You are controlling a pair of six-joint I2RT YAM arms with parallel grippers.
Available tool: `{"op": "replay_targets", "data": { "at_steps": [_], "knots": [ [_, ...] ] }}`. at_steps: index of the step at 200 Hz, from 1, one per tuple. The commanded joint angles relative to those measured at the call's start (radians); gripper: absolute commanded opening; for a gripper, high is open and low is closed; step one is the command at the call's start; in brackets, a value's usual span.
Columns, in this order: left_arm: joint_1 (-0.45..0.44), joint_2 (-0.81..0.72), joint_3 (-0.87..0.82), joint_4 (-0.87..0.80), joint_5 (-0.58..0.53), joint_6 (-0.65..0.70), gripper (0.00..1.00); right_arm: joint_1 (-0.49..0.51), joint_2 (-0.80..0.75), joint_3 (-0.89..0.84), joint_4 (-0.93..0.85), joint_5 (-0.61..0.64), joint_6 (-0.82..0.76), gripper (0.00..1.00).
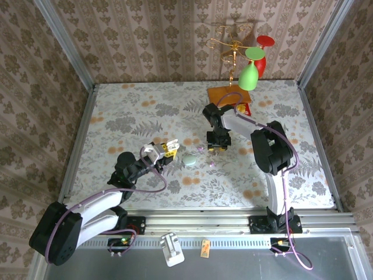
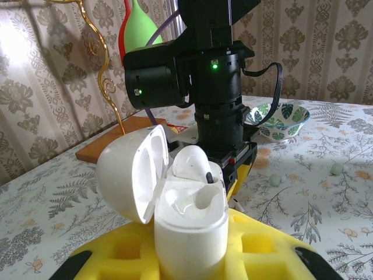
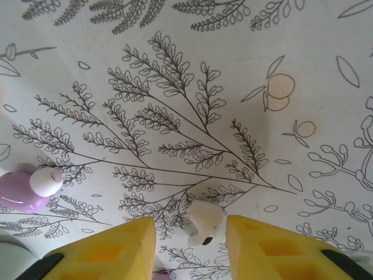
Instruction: Insert the wireless bluetooth earbuds into the charging case
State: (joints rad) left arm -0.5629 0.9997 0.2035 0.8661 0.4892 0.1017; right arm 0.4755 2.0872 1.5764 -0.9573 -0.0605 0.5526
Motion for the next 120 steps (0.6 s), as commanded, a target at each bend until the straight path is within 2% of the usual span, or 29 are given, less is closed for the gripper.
{"op": "replay_targets", "data": {
  "at_steps": [1, 120],
  "knots": [
    [0.004, -0.001, 0.024, 0.036, 0.011, 0.017, 0.02, 0.000, 0.031, 0.030, -0.066, -0.007, -0.024, 0.39],
    [0.009, 0.016, 0.024, 0.047, 0.018, 0.013, 0.02, -0.014, 0.066, 0.001, -0.030, 0.012, -0.028, 0.31]
  ]
}}
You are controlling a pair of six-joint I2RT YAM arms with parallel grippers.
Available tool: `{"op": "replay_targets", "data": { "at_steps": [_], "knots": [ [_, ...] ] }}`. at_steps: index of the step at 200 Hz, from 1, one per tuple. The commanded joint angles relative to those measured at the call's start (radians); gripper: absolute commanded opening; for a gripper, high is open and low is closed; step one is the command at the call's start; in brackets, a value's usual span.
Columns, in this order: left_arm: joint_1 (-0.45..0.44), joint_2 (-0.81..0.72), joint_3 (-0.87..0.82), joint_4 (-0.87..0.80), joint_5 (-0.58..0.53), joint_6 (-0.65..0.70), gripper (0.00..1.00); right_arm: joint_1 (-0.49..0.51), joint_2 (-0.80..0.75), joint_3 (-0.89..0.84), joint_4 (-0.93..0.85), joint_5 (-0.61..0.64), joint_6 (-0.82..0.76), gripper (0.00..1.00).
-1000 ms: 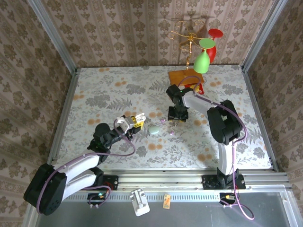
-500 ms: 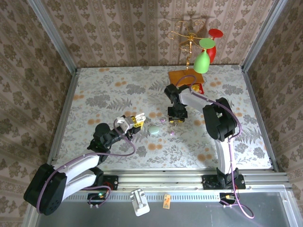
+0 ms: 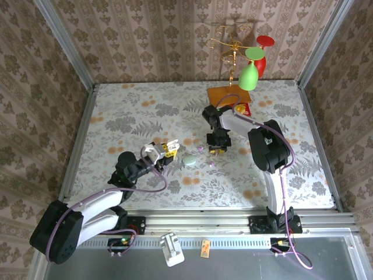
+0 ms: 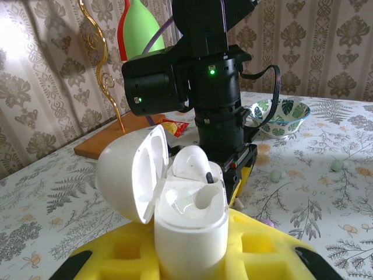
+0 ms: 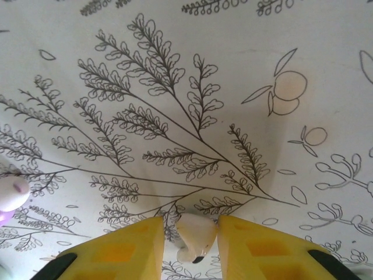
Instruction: Insert the wireless bluetooth earbuds into the charging case
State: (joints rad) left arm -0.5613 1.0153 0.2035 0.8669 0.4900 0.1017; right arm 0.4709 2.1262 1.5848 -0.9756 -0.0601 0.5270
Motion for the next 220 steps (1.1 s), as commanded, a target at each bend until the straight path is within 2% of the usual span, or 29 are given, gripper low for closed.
{"op": "replay_targets", "data": {
  "at_steps": [1, 48, 57, 102, 138, 173, 202, 220],
  "knots": [
    [0.008, 0.000, 0.024, 0.046, 0.017, 0.013, 0.02, -0.008, 0.028, -0.008, -0.012, 0.012, -0.003, 0.31],
    [0.008, 0.002, 0.024, 0.049, 0.024, 0.010, 0.02, -0.010, 0.033, -0.021, 0.003, 0.028, -0.018, 0.26],
    [0.008, 0.003, 0.025, 0.048, 0.025, 0.010, 0.02, -0.010, 0.028, -0.025, 0.005, 0.031, -0.021, 0.21],
    [0.006, 0.015, 0.027, 0.064, 0.030, 0.001, 0.02, -0.008, -0.041, -0.063, 0.036, 0.039, -0.034, 0.22],
    [0.000, 0.020, 0.027, 0.066, 0.028, 0.002, 0.02, 0.020, -0.158, -0.111, 0.075, 0.104, -0.070, 0.23],
    [-0.010, 0.033, 0.033, 0.076, 0.027, -0.001, 0.02, 0.065, -0.321, -0.196, 0.198, 0.155, -0.110, 0.24],
    [-0.014, 0.048, 0.038, 0.073, 0.020, -0.009, 0.02, 0.149, -0.456, -0.253, 0.318, 0.251, -0.204, 0.24],
    [-0.017, 0.071, 0.046, 0.078, 0.018, -0.012, 0.02, 0.183, -0.516, -0.261, 0.360, 0.263, -0.239, 0.24]
  ]
}}
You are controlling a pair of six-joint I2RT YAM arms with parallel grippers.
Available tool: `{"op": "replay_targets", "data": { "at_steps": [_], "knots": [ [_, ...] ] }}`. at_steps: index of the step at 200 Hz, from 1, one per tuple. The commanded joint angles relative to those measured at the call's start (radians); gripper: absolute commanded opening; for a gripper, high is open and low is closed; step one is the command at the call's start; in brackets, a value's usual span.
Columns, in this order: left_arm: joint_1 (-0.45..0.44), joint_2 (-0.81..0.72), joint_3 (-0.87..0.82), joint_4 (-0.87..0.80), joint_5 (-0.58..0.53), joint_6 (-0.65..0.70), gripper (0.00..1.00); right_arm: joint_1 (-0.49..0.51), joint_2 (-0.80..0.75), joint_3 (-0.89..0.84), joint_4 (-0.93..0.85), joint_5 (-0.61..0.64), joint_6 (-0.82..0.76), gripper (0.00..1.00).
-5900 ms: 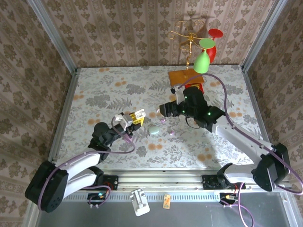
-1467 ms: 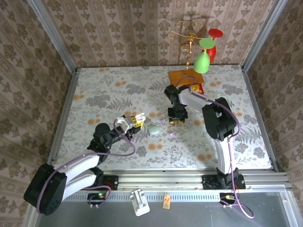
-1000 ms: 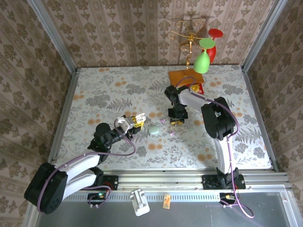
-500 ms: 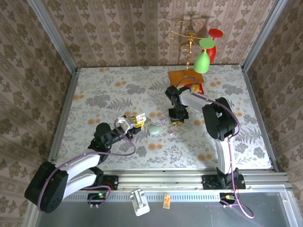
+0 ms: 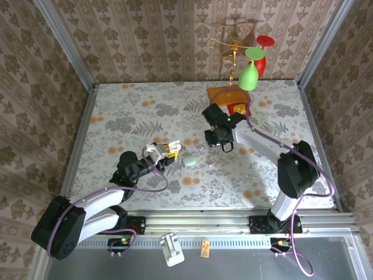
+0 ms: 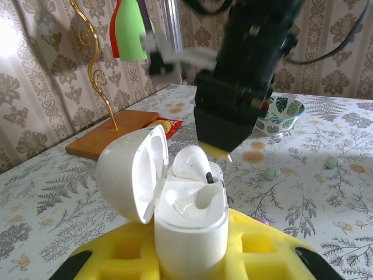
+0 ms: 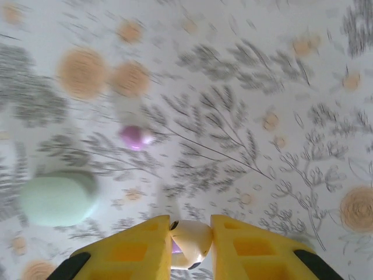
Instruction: Insert the wireless bluetooth earbuds into the charging case
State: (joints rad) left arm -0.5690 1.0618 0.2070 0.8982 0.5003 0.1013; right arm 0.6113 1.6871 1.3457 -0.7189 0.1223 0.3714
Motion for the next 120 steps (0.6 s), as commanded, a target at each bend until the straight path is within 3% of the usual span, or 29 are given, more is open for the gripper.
{"op": "replay_targets", "data": {
  "at_steps": [1, 39, 120],
  "knots": [
    [-0.009, 0.027, 0.043, 0.046, 0.007, -0.013, 0.02, 0.045, -0.081, -0.023, 0.105, 0.082, -0.085, 0.24],
    [-0.012, 0.112, 0.056, 0.108, -0.003, -0.033, 0.02, 0.117, -0.178, -0.039, 0.166, 0.123, -0.156, 0.24],
    [-0.014, 0.236, 0.126, 0.128, 0.009, -0.082, 0.02, 0.242, -0.237, -0.045, 0.266, 0.069, -0.219, 0.24]
  ]
}}
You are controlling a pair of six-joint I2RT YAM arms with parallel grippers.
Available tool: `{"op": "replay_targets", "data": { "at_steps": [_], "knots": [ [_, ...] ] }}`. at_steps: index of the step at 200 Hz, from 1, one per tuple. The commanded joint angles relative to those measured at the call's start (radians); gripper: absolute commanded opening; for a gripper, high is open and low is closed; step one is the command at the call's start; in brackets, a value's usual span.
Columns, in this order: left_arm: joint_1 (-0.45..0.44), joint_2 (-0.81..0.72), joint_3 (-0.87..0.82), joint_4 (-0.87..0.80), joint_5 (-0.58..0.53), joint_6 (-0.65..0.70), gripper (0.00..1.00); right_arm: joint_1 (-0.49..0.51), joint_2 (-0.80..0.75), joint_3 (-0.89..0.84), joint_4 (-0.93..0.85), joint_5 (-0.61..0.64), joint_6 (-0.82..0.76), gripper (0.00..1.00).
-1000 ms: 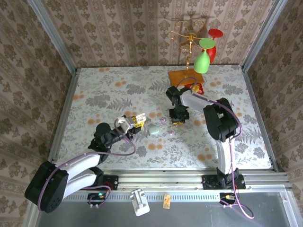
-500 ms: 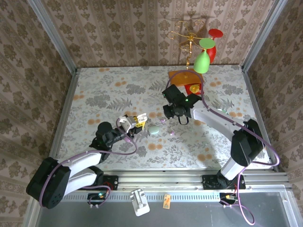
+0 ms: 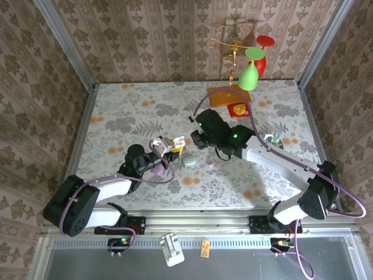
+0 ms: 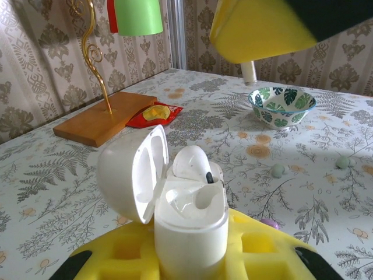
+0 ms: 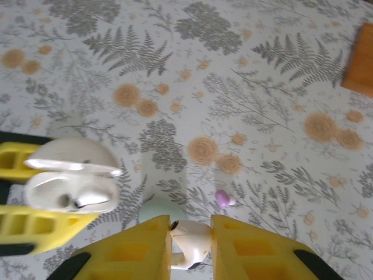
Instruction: Insert the wireless bluetooth earbuds into the charging case
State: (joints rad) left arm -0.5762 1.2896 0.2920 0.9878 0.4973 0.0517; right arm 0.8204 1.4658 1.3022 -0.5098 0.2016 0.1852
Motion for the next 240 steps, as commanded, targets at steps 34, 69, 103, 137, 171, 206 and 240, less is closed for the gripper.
{"op": "replay_targets", "data": {
  "at_steps": [34, 69, 103, 137, 171, 206, 240],
  "knots": [
    [-0.010, 0.000, 0.050, 0.004, 0.012, -0.033, 0.02, 0.064, 0.033, 0.039, 0.070, -0.012, -0.042, 0.24],
    [-0.010, -0.008, 0.059, -0.014, 0.029, -0.046, 0.02, 0.084, 0.080, 0.080, 0.077, -0.010, -0.057, 0.24],
    [-0.011, -0.009, 0.059, -0.024, 0.031, -0.047, 0.02, 0.091, 0.099, 0.103, 0.083, -0.008, -0.065, 0.24],
    [-0.011, -0.010, 0.069, -0.025, 0.043, -0.056, 0.02, 0.090, 0.125, 0.126, 0.084, -0.002, -0.075, 0.24],
    [-0.011, -0.027, 0.081, -0.043, 0.047, -0.068, 0.03, 0.091, 0.139, 0.122, 0.091, -0.001, -0.078, 0.24],
    [-0.011, -0.044, 0.076, -0.044, 0.045, -0.082, 0.03, 0.090, 0.136, 0.106, 0.096, 0.001, -0.073, 0.24],
    [-0.011, -0.052, 0.075, -0.049, 0.040, -0.089, 0.03, 0.090, 0.136, 0.092, 0.106, -0.012, -0.081, 0.24]
  ]
}}
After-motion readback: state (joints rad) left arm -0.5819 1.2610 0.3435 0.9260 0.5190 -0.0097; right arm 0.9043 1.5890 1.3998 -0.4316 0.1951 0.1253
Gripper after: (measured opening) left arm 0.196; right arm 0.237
